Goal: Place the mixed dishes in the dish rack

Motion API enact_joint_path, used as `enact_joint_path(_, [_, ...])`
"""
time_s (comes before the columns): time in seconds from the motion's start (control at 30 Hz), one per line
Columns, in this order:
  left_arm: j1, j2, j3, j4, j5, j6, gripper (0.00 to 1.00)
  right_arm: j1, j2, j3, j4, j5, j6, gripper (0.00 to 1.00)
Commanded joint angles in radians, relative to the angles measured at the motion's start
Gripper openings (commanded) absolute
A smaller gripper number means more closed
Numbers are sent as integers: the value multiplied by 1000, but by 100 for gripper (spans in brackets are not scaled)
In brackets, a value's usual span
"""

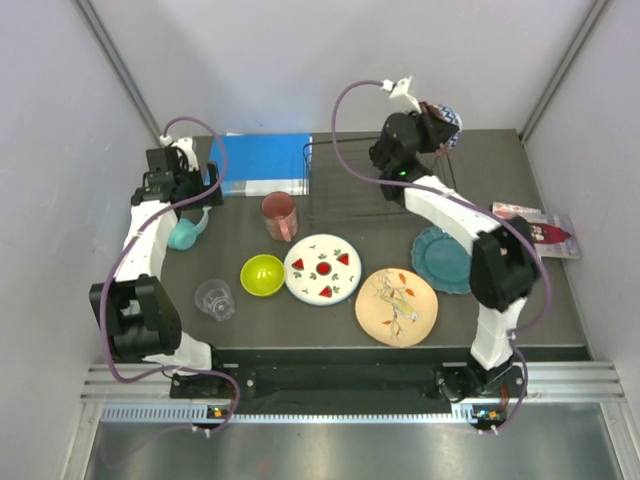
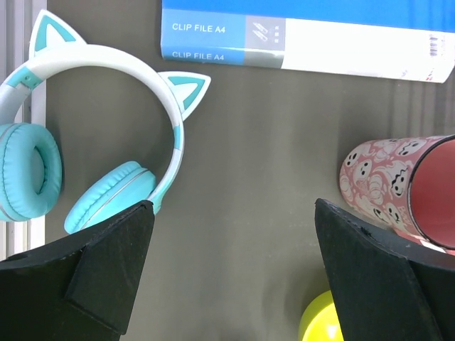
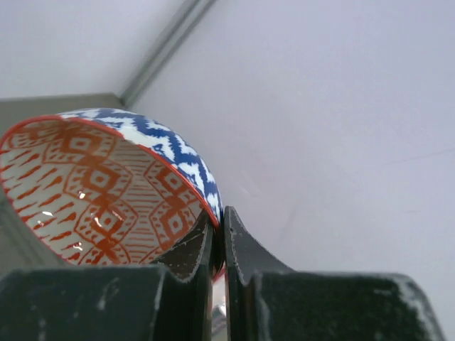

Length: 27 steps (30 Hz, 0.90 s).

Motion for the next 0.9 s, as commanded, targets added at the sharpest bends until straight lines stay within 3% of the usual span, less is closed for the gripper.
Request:
enact_joint_path(0.0, [5, 8, 33, -11, -15, 18, 99, -4, 224, 21, 1334, 156, -969, 0])
enact_joint_path(0.27, [9, 22, 40, -30, -30, 20, 99, -8, 439, 95, 1425, 195, -1055, 0])
enact_joint_path(0.87, [29, 53, 50, -57, -56, 15, 99, -71, 628, 262, 1336, 284, -984, 0])
